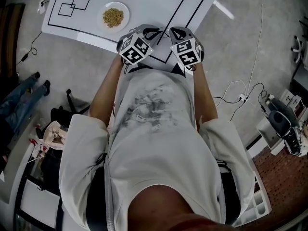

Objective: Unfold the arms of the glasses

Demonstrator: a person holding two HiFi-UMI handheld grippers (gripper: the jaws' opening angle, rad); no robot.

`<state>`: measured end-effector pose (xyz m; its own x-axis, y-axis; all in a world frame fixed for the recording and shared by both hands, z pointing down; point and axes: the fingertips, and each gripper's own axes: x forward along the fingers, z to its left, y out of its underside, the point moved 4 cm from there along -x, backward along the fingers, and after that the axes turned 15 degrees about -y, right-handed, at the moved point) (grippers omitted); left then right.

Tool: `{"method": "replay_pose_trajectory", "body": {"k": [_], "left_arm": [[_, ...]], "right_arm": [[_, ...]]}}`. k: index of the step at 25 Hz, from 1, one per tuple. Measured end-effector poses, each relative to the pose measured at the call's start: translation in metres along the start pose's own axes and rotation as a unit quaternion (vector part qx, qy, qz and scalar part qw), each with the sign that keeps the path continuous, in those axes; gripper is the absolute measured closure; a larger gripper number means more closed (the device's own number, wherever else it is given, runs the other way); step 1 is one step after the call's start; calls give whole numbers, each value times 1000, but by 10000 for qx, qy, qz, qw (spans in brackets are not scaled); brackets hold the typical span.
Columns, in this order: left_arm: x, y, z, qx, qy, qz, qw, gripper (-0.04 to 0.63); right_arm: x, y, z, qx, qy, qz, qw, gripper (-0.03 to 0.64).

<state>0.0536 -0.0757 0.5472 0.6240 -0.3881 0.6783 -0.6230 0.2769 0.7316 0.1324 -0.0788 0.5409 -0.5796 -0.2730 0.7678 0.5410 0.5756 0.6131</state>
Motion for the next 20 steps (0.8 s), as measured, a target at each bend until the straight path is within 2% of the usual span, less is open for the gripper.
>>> {"method": "replay_pose_trajectory", "body": {"k": [5, 12, 20], "left_arm": [[6, 3, -2, 142, 60, 79, 9999, 548], [15, 6, -11, 541, 206, 257, 9980, 535], [24, 12, -11, 704, 209, 433, 9964, 535]], "right_arm": [[8, -1, 1, -128, -175, 116, 9997, 600], [18, 2, 2, -173, -353, 296, 9988, 600], [25, 5, 0, -97, -436, 358, 9984, 600]]}}
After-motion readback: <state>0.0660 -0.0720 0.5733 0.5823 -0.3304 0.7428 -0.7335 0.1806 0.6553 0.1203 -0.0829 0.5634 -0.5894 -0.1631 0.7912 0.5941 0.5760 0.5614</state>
